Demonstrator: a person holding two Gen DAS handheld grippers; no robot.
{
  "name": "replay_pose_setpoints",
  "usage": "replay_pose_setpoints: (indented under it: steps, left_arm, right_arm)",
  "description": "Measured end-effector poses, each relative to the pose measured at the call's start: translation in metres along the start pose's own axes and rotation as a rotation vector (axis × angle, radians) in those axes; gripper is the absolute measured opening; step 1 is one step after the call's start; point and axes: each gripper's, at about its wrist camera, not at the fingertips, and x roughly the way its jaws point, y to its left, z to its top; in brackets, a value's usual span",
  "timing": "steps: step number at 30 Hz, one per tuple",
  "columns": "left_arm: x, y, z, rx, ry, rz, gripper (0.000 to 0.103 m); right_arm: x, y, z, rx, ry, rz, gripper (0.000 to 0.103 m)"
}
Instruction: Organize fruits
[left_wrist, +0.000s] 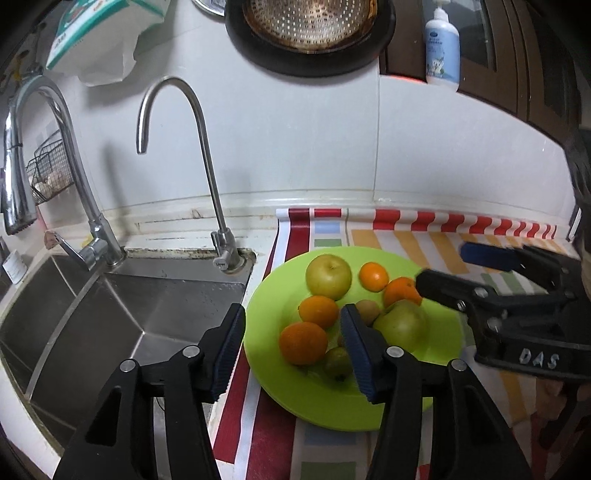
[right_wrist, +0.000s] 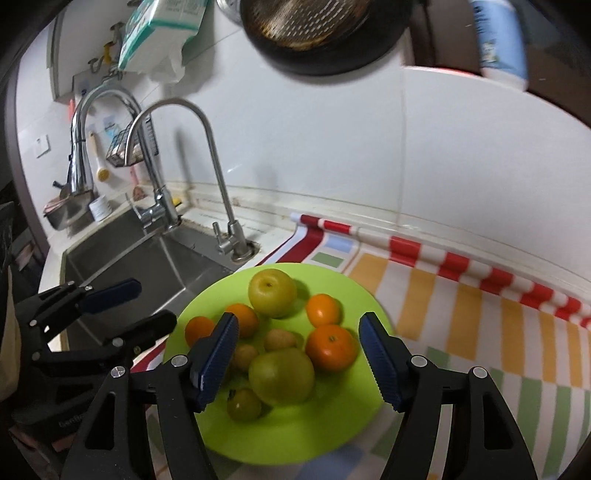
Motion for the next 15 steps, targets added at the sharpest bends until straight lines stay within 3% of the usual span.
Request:
replay_pose_setpoints:
  steps: [12,15]
  left_arm:
    - [-0.032,-0.018,0.01,0.047,-0.054,-0.08,0.064]
    - [-0.047,-0.026,0.006,0.048,-0.074,-0.089,0.07]
  right_arm:
    - [-0.063,-0.006,-0.023,0.121,-0.059,-0.188,0.075]
    - [-0.085,-0.007,-0.028,0.131,-0.077,-0.227,0.082]
